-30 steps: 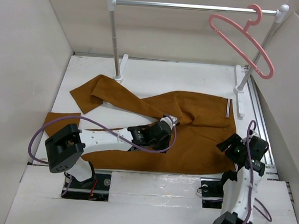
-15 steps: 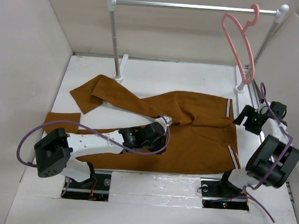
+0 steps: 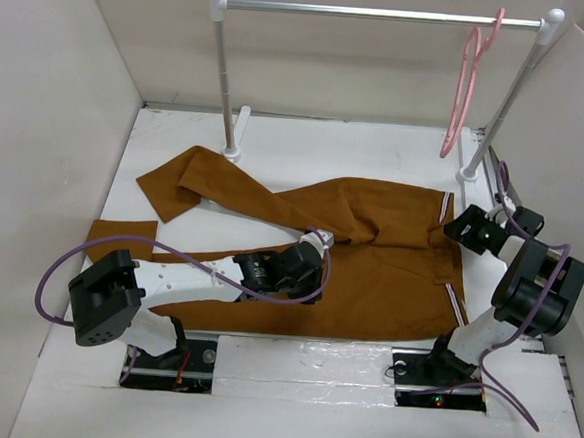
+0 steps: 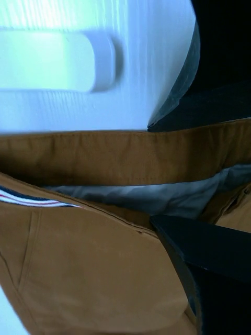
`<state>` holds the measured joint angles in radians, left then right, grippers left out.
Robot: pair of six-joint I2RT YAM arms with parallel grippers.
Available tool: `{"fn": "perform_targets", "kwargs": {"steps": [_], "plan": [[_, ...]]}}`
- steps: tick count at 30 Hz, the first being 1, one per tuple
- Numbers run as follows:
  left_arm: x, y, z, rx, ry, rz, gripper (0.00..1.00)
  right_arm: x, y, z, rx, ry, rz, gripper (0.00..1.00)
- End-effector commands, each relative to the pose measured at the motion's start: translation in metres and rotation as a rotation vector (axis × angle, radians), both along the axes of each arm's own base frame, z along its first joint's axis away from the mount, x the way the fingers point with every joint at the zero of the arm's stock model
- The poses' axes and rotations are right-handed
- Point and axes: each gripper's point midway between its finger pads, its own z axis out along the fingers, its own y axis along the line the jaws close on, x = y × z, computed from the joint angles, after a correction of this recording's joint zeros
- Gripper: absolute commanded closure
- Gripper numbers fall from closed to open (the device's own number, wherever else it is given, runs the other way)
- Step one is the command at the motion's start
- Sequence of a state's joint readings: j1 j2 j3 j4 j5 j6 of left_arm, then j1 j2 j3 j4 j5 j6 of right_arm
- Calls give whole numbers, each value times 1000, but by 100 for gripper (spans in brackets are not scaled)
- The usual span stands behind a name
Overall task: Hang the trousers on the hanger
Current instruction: Flatten out the trousers at the center of the board.
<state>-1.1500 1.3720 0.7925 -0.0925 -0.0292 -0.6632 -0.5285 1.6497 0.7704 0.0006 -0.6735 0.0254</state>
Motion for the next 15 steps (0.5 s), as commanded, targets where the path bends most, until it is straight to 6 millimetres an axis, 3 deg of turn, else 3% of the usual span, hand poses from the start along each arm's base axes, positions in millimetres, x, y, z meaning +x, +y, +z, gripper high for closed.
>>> {"fn": "perform_targets", "kwargs": {"steps": [1,6,13,15], "plan": [[6,-4,12,-11,-37,3,100,-12,28,-9,125,0,2,30],[7,-4,13,-9,-53,-10,100,-21,40,-7,183,-23,-20,33],[6,-2,12,-2,-63,-26,100,-13,29,14,152,-56,-51,95],[6,-3,12,-1,-64,-33,100,-12,16,24,98,-72,-103,100]]}}
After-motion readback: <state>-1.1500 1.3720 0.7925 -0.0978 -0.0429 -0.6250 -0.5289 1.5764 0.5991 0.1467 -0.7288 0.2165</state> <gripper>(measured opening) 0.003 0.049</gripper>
